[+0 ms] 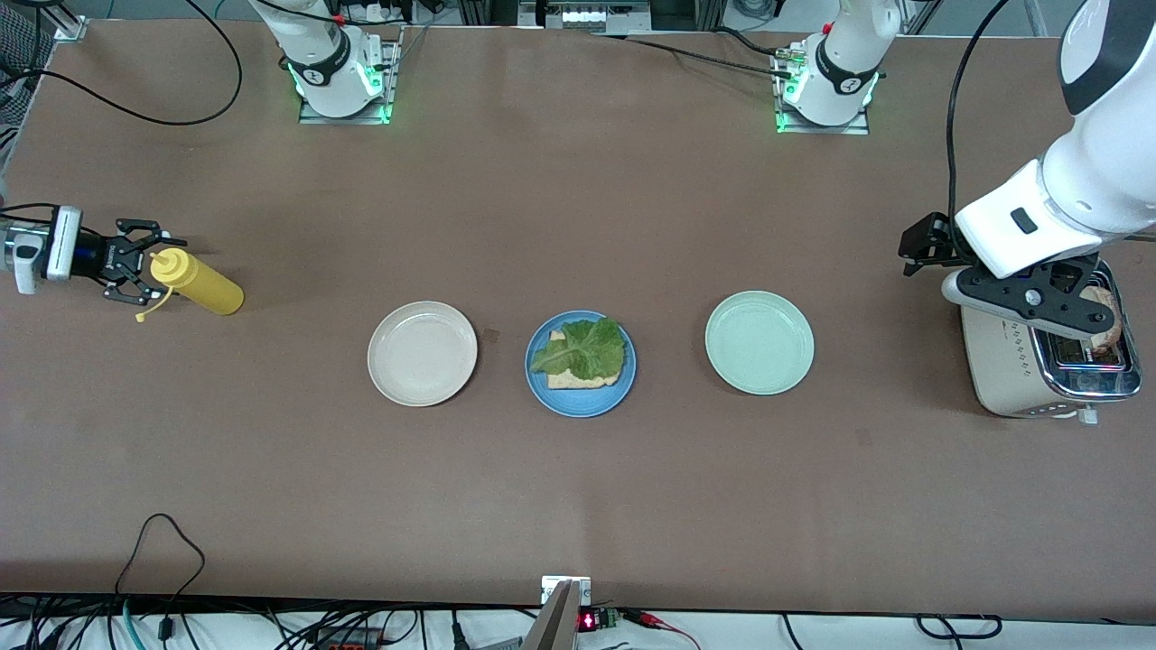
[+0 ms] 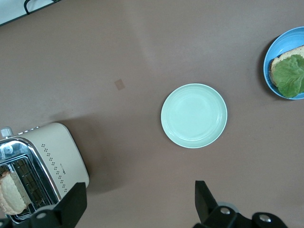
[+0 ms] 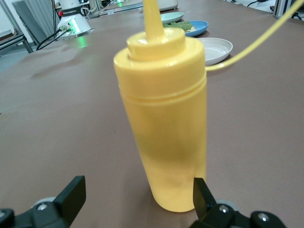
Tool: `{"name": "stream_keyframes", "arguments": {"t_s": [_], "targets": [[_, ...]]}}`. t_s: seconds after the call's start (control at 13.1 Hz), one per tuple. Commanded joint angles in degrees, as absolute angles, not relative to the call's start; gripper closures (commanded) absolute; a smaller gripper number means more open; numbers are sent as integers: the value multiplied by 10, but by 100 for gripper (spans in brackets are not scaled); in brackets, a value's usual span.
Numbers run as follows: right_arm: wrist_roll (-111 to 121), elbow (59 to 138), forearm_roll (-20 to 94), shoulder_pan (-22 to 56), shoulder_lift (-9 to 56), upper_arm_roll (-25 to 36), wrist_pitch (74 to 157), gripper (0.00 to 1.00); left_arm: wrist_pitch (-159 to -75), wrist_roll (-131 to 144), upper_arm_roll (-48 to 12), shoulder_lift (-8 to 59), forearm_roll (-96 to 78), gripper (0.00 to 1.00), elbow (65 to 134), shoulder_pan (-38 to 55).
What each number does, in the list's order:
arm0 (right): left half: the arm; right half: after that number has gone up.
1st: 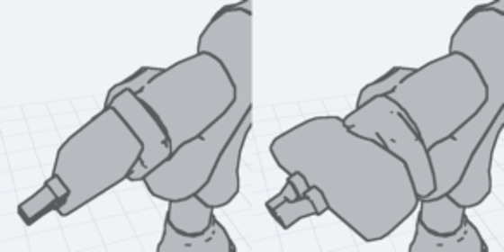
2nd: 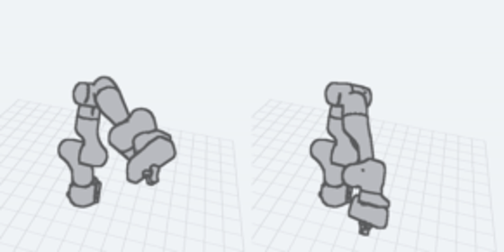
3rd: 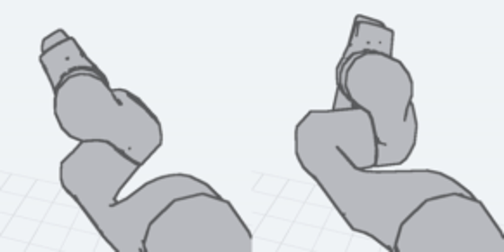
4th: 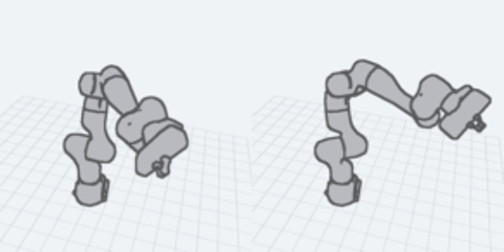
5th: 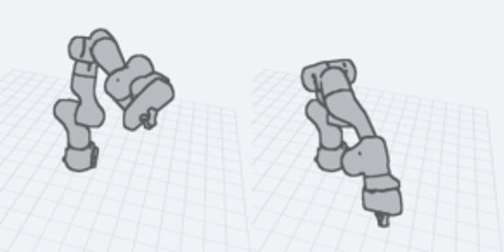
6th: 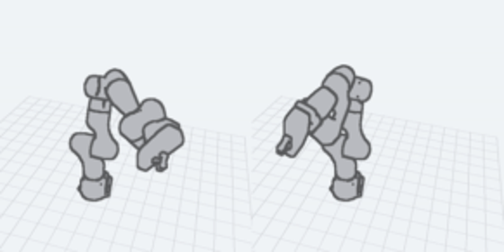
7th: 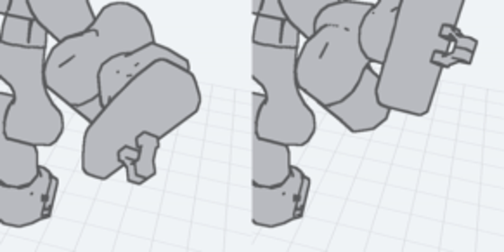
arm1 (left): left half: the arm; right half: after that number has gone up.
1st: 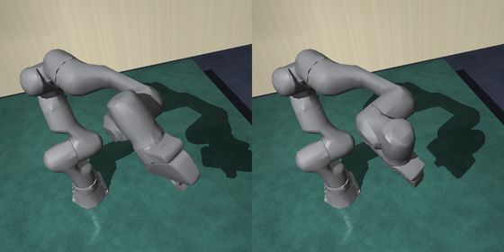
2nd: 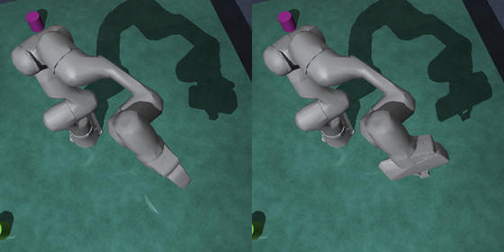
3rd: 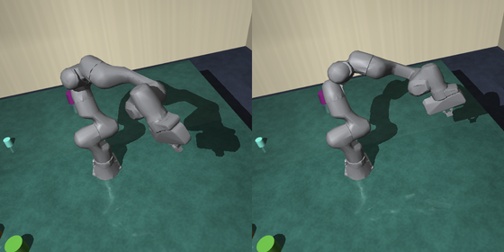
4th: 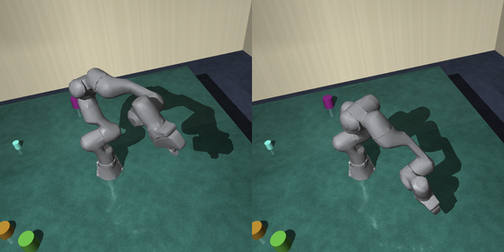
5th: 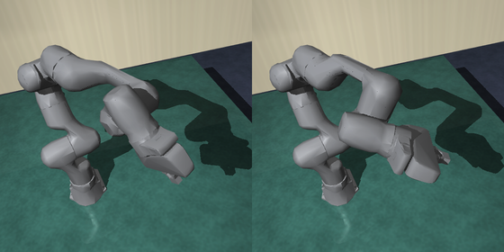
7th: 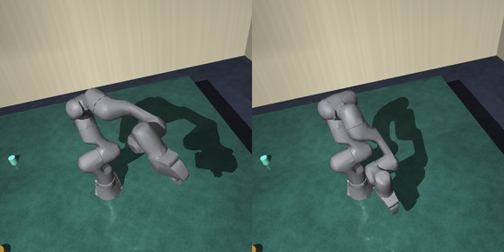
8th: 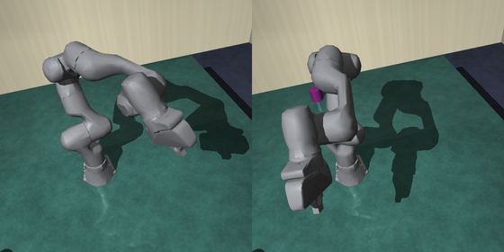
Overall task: Make sandwich in blue plate with both arms
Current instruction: 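Grasp the yellow mustard bottle with the right gripper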
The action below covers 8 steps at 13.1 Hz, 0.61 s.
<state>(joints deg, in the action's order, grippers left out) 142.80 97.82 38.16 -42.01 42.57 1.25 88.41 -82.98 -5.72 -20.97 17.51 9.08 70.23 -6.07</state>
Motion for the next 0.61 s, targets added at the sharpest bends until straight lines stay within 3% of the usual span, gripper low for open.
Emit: {"name": "stream_keyframes", "arguments": {"t_s": [0.0,0.53], "targets": [[1435,943,408,-431,461,-2,875,0,-823,-54,-212,170,95,0,702,-62],[1434,933,426,-425,493,-25,888,0,-821,-54,-214,170,94,0,701,-62]]}}
